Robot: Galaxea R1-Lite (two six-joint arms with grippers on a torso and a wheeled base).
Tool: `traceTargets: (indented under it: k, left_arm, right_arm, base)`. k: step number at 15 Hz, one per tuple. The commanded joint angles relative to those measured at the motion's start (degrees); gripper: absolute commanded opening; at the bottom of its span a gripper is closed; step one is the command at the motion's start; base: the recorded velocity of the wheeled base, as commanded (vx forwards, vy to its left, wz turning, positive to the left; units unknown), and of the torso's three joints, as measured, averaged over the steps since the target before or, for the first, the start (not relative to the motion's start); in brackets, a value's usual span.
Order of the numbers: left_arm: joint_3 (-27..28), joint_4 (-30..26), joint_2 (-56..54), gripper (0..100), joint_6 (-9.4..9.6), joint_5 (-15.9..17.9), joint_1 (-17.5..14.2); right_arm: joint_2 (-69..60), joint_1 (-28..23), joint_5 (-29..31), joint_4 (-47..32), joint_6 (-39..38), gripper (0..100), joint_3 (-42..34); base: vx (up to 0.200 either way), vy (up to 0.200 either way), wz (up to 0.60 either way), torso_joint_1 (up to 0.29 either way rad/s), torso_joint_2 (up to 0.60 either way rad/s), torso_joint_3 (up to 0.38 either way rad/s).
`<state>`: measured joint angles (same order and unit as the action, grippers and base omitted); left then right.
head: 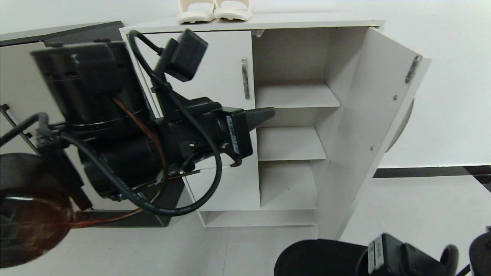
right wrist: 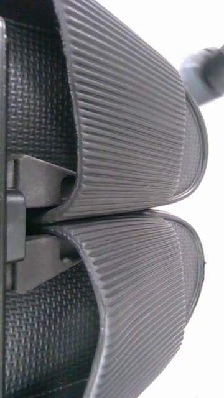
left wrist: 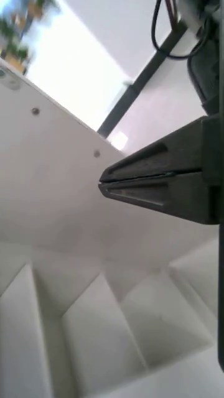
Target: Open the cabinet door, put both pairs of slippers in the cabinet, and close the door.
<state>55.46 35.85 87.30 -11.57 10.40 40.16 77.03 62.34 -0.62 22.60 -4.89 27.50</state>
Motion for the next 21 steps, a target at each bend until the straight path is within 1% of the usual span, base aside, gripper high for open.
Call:
traceTargets:
  k: [1, 2, 3, 4, 5, 6, 7, 8, 9, 10, 11, 12, 13, 14, 15, 16, 18, 19, 20, 21]
  left_arm:
    - [-3.1, -1.4, -7.5, 0, -0.21, -6.2, -2.6]
    - [-3.8, -3.4, -11.4, 0, 0.14, -11.9, -2.9]
    - [-3.9, -6.3, -14.4, 0, 0.32, -16.6, -2.9]
    - [-4.7, -13.6, -20.1, 0, 2.16, -24.2, -3.5]
    - [-6.4, -18.6, -23.8, 0, 3.31, -26.4, -7.2]
    - [-8.3, -21.9, -27.8, 0, 3.48, -26.7, -11.7]
    - [-9.8, -22.7, -29.7, 0, 3.4, -27.3, -13.6]
    - [-14.0, -23.0, -35.7, 0, 3.4, -31.1, -18.4]
    - [-16.4, -23.4, -39.4, 0, 3.4, -32.6, -20.6]
    - [-19.9, -26.4, -46.2, 0, 3.48, -34.7, -24.5]
    - [-21.9, -30.8, -50.8, 0, 3.48, -36.2, -27.0]
    - [-24.4, -36.4, -56.9, 0, 3.48, -36.9, -29.5]
    - [-27.1, -40.2, -62.9, 0, 3.57, -36.9, -31.0]
    - [-29.8, -41.7, -67.4, 0, 3.83, -36.9, -31.8]
    - [-32.0, -41.7, -70.4, 0, 4.19, -36.9, -33.3]
    - [-34.4, -41.7, -73.1, 0, 5.06, -36.9, -34.9]
    - [-39.7, -41.8, -78.9, 0, 7.26, -37.0, -41.6]
    - [-42.2, -41.8, -81.1, 0, 8.58, -36.8, -44.2]
    - [-45.7, -41.3, -82.5, 0, 10.16, -36.8, -45.0]
    - [-48.3, -38.8, -82.4, 0, 9.55, -36.4, -45.0]
  right_arm:
    - [6.6, 0.3, 9.1, 1.3, -5.2, 0, 3.9]
    - [9.5, 0.3, 14.9, 3.2, -9.0, 0, 4.8]
    - [11.9, 0.2, 19.4, 5.0, -11.3, 0, 5.9]
    - [15.9, -0.8, 27.0, 7.4, -13.7, 0, 8.7]
    - [19.0, -2.5, 30.9, 8.6, -14.4, 0, 11.3]
    - [21.5, -3.8, 34.1, 9.8, -14.3, 0, 13.4]
    - [22.5, -4.7, 35.4, 10.4, -14.0, 0, 14.2]
    - [24.4, -6.4, 37.4, 11.3, -13.7, 0, 16.1]
    - [25.0, -7.5, 39.3, 11.3, -13.0, 0, 16.8]
    - [26.1, -9.6, 42.5, 11.5, -12.8, 0, 17.3]
    - [26.2, -10.8, 43.0, 11.7, -12.7, 0, 17.4]
    - [26.4, -12.2, 43.2, 11.7, -12.8, 0, 17.7]
    - [26.7, -13.1, 43.3, 12.0, -12.8, 0, 17.8]
    - [26.8, -13.7, 43.3, 12.5, -12.8, 0, 17.6]
    - [26.8, -14.3, 43.3, 12.6, -12.8, 0, 17.6]
    - [26.9, -15.0, 43.3, 12.6, -12.8, 0, 17.6]
    - [26.9, -16.6, 43.7, 12.6, -12.7, 0, 17.2]
    - [26.9, -17.4, 44.0, 12.6, -12.7, 0, 17.1]
    - [26.9, -18.8, 44.4, 12.6, -12.5, 0, 16.7]
    - [26.7, -20.0, 45.4, 12.6, -11.6, 0, 16.1]
  base:
    - [0.0, 0.0, 0.0, 0.0, 0.0, 0.0]
    - [0.0, 0.0, 0.0, 0.0, 0.0, 0.0]
    - [0.0, 0.0, 0.0, 0.0, 0.0, 0.0]
    - [0.0, 0.0, 0.0, 0.0, 0.0, 0.0]
    - [0.0, 0.0, 0.0, 0.0, 0.0, 0.0]
    - [0.0, 0.0, 0.0, 0.0, 0.0, 0.0]
    - [0.0, 0.0, 0.0, 0.0, 0.0, 0.0]
    - [0.0, 0.0, 0.0, 0.0, 0.0, 0.0]
    - [0.0, 0.0, 0.0, 0.0, 0.0, 0.0]
    - [0.0, 0.0, 0.0, 0.0, 0.0, 0.0]
    - [0.0, 0.0, 0.0, 0.0, 0.0, 0.0]
    - [0.0, 0.0, 0.0, 0.0, 0.0, 0.0]
    - [0.0, 0.0, 0.0, 0.0, 0.0, 0.0]
    - [0.0, 0.0, 0.0, 0.0, 0.0, 0.0]
    - [0.0, 0.0, 0.0, 0.0, 0.0, 0.0]
    - [0.0, 0.0, 0.0, 0.0, 0.0, 0.0]
    - [0.0, 0.0, 0.0, 0.0, 0.0, 0.0]
    - [0.0, 0.0, 0.0, 0.0, 0.0, 0.0]
    - [0.0, 0.0, 0.0, 0.0, 0.0, 0.0]
    - [0.0, 0.0, 0.0, 0.0, 0.0, 0.0]
